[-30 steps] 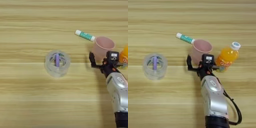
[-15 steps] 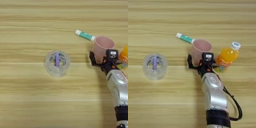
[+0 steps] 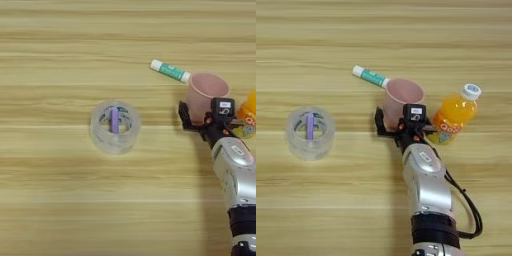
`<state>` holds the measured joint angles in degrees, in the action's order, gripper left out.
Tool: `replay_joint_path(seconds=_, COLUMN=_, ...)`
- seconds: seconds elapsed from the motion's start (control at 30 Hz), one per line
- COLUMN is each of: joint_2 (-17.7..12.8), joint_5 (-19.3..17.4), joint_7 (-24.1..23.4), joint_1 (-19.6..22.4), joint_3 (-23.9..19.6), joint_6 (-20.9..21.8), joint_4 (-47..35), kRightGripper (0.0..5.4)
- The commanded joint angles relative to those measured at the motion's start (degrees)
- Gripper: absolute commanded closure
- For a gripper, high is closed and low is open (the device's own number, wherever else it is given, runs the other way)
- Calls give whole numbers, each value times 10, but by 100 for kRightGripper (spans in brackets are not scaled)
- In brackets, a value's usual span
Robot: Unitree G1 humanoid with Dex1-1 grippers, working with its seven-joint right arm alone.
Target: Move the objects on the table
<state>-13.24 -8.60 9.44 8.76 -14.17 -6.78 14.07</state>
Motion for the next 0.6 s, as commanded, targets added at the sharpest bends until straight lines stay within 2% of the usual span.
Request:
replay_joint_path(seconds=0.03, joint_2=-24, joint_5=0, joint_7=0, joint_1=49, joint_3=-8, joint_6=27, joint_4=-7, kRightGripper=5)
replay_joint_path(seconds=0.43, joint_2=-30, joint_5=2, joint_7=-3, joint_1=62, joint_3=-11, joint_6=42, joint_4=18, kRightGripper=5)
replay_joint_path(seconds=0.6, joint_2=-30, joint_5=3, joint_7=-4, joint_1=64, joint_3=-11, joint_6=45, joint_4=24, kRightGripper=77)
